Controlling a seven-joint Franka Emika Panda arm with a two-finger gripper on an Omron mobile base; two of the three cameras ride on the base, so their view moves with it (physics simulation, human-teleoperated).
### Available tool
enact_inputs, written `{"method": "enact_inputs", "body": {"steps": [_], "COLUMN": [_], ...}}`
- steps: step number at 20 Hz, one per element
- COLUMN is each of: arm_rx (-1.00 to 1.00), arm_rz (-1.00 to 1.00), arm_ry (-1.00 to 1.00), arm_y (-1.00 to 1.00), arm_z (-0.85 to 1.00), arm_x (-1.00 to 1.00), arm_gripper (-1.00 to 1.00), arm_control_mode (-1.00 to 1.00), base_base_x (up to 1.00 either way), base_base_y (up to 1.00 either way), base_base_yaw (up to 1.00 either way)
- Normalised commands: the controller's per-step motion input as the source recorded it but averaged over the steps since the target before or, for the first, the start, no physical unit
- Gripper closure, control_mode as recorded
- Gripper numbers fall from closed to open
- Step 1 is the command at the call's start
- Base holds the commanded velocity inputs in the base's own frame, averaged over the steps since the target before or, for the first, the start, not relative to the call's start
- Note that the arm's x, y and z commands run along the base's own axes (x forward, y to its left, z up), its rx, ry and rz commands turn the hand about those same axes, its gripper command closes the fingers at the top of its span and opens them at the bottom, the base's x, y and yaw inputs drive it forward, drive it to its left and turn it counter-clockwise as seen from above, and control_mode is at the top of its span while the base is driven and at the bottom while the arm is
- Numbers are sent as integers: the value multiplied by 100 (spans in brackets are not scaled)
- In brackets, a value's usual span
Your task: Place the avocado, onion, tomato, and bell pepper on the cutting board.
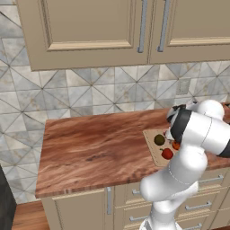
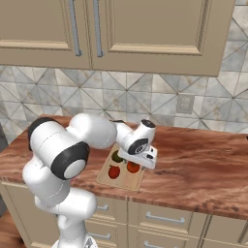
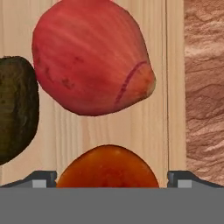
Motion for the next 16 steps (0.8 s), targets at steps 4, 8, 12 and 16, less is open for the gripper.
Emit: {"method": "enact_inputs", "body": {"steps": [4, 8, 12, 16], "arm_rx": [-1, -2, -2, -1], "arm_rz": [27, 2, 0, 0], "arm_ry": [-21, -13, -11, -9], "arm_y": [2, 0, 1, 30], "arm_z": [19, 43, 95, 100], "arm_x": [-12, -20, -6, -30], "arm_gripper": [-100, -100, -100, -100], "arm_control_mode": [-100, -100, -100, -100], "base_base_x": [0, 0, 0, 0], "base_base_y": [0, 0, 0, 0], "base_base_yaw": [0, 0, 0, 0]}}
